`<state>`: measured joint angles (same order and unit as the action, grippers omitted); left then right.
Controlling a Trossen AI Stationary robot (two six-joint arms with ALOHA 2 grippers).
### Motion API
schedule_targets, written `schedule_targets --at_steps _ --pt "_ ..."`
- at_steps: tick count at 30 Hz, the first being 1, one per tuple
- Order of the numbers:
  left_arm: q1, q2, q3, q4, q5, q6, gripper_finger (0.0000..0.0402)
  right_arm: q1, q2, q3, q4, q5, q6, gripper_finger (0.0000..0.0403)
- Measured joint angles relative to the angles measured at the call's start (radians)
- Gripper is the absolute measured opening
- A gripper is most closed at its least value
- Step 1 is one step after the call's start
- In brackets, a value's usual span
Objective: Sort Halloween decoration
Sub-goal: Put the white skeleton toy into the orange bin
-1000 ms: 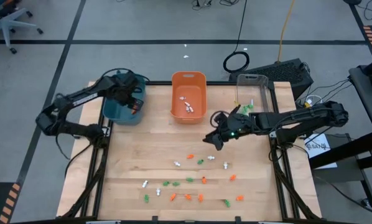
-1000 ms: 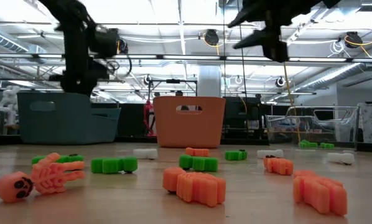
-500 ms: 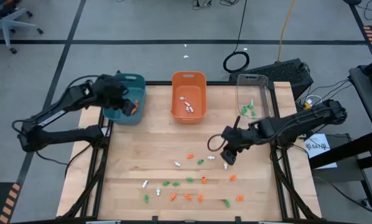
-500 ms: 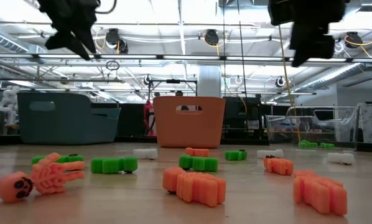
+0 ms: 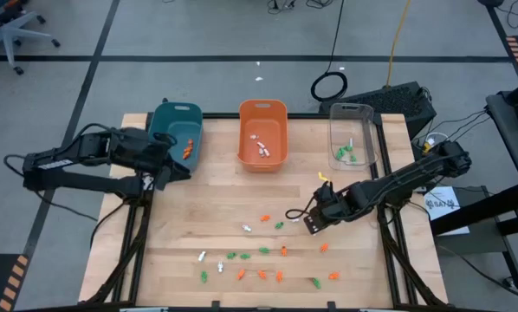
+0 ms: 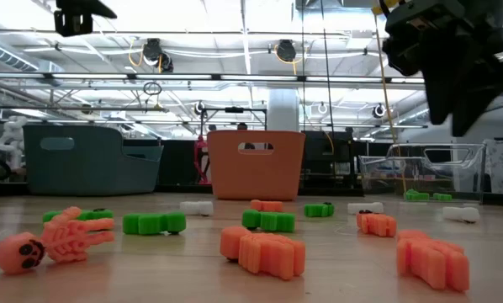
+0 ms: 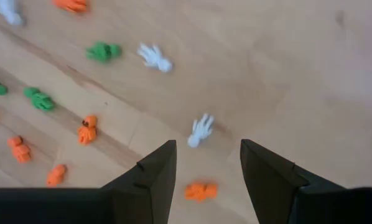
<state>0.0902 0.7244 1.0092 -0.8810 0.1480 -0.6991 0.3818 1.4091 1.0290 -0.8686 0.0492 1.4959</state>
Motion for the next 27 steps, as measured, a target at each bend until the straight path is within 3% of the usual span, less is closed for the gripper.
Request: schedule_targets --at_steps 6,12,27 --pt "-0.161 0.068 0.000 0.073 -0.136 -0.002 0.0122 0.039 0.089 0.000 0.083 -0.047 0.232 0.0162" --pt "-0.259 0.150 0.000 0.199 -0.256 -0.002 0.0116 0.053 0.161 0.000 0.152 -0.076 0.247 0.0162" --pt "-0.296 0.251 0.000 0.237 -0.268 -0.005 0.0116 0.048 0.307 0.000 0.158 -0.074 0.220 0.0162"
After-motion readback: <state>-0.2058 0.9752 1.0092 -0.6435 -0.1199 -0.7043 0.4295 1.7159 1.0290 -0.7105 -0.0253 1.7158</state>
